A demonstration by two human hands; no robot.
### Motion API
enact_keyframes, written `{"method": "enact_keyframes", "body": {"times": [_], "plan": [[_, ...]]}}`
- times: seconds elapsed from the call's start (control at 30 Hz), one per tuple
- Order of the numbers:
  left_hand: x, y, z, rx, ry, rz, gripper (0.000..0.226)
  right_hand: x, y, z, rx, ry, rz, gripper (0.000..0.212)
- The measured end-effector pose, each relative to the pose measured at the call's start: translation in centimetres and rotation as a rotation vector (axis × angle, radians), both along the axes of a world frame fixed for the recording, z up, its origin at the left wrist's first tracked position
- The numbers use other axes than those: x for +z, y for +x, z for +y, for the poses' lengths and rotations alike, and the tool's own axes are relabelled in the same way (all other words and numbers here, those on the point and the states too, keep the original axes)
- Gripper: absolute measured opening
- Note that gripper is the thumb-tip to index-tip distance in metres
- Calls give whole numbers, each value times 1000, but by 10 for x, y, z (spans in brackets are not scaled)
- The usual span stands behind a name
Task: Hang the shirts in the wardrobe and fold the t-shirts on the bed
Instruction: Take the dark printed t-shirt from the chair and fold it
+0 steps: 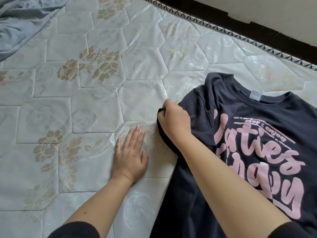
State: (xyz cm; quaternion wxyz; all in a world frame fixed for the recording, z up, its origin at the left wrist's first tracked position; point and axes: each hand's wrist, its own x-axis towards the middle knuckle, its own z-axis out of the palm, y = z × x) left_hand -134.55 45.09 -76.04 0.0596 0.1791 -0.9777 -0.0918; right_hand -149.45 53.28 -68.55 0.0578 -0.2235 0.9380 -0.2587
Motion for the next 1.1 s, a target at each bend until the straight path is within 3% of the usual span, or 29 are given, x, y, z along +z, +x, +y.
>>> {"method": "enact_keyframes", "body": {"times": [0.13, 0.27, 0.63, 0.73, 0.83, 0.9, 1.0, 1.1], "plan": [[0, -1, -2, -4, -4, -13, 62, 20, -15, -26, -186, -289, -153, 16], [1, 0, -1, 0, -13, -7, 62, 29, -18, -50, -169, -473, -227, 18], [4, -2, 0, 12, 31, -12, 65, 23, -16, -83, -183, -716, -390, 17], [6, -1, 1, 14, 16, -33, 65, 17, -18, -84, -155, -722, -515, 25], [6, -1, 1, 17, 12, -72, 68, 8, -14, -82, -48, -588, -564, 24], [6, -2, 1, 17, 30, -92, 70, 3, -12, -78, 44, -254, -368, 22], [9, -2, 1, 9, 55, -90, 72, -7, -2, -74, 153, 231, -184, 40], [13, -2, 2, 10, 81, -65, 72, -11, 6, -77, 116, 332, -190, 31]]}}
